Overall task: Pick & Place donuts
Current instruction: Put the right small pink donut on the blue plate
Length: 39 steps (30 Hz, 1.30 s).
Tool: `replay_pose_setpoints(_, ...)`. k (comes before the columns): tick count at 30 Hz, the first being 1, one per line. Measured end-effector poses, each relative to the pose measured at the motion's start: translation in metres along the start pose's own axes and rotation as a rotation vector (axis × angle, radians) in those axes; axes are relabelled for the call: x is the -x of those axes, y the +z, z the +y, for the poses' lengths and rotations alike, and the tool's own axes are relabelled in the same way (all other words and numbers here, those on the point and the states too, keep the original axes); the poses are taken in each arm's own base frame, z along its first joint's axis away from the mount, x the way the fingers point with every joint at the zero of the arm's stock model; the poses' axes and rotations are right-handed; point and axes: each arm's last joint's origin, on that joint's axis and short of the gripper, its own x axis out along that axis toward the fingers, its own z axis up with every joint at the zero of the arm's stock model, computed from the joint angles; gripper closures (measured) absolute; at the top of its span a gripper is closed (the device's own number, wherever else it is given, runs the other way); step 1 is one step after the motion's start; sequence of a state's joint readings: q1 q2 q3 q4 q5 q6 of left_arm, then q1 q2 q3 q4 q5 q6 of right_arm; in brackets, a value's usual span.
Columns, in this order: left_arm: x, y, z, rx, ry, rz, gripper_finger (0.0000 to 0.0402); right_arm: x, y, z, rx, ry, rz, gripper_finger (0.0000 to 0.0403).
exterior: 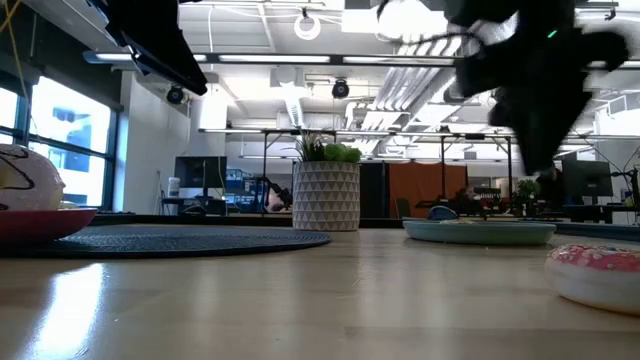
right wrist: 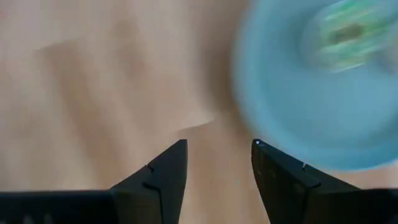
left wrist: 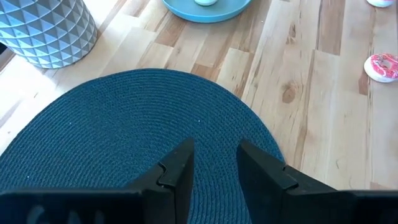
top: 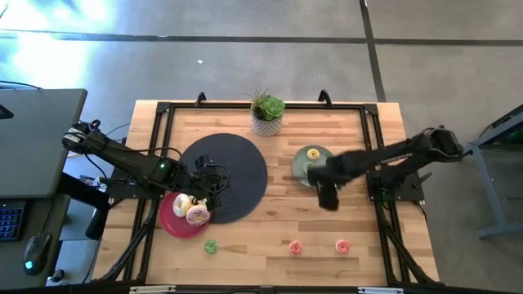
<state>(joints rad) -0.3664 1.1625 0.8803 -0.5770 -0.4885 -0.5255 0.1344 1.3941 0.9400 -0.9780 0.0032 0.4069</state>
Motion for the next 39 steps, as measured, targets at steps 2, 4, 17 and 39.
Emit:
replay_pose_setpoints(2, 0.000, 0.000, 0.000, 0.000, 0.000, 0.000, 0.0285, 0.001, -0.010, 0.021, -0.003, 0.077, 0.042, 0.0235)
replay_pose_setpoints(4, 0.000, 0.000, 0.000, 0.000, 0.001, 0.000, 0.0285, 0.000, -0.021, 0.041, -0.017, 0.155, 0.088, 0.0235)
replay_pose_setpoints(17, 0.000, 0.000, 0.000, 0.004, 0.003, -0.003, 0.0285, -0.019, -0.102, 0.116, 0.025, 0.220, 0.034, 0.0235)
replay_pose_setpoints(39, 0.000, 0.002, 0.001, 0.015, 0.042, -0.036, 0.0285, -0.061, -0.113, 0.127, 0.029, 0.198, 0.076, 0.0258)
